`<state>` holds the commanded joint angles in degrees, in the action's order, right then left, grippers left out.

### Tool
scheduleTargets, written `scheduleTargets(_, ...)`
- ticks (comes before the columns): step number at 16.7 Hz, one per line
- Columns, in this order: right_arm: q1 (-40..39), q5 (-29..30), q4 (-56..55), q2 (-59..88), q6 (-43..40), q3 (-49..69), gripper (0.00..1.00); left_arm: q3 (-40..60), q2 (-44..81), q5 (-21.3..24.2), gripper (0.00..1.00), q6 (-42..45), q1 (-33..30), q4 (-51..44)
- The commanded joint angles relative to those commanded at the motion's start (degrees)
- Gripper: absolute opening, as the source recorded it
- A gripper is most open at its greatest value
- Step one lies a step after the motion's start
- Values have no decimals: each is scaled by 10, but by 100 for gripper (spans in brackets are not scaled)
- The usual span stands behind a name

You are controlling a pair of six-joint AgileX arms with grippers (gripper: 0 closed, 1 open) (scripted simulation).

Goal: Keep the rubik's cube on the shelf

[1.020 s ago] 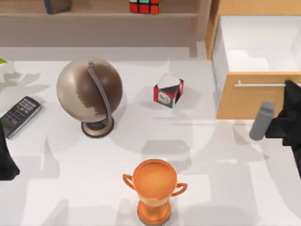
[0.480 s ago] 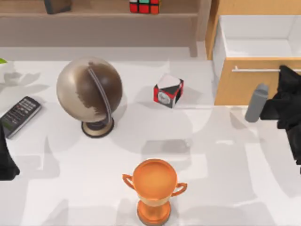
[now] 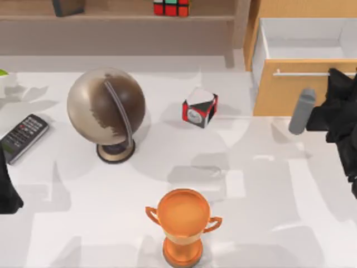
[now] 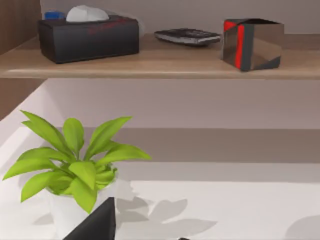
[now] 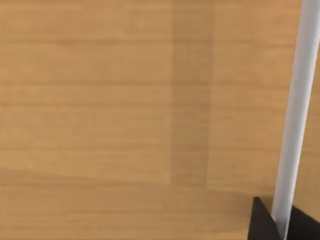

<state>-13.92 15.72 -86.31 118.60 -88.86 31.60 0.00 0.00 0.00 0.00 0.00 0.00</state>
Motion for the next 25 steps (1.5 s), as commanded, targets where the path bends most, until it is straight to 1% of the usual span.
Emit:
scheduleTargets(3, 4, -4, 13, 9, 0, 22, 0, 0, 0, 0, 100, 0, 0, 0)
scheduleTargets(10, 25, -25, 85, 57, -1, 143, 0, 0, 0, 0, 100, 0, 0, 0)
scheduleTargets(17, 27, -26, 96, 63, 1, 159, 0, 0, 0, 0, 100, 0, 0, 0)
scheduleTargets(25, 44, -42, 174, 125, 0, 300, 0, 0, 0, 0, 100, 0, 0, 0)
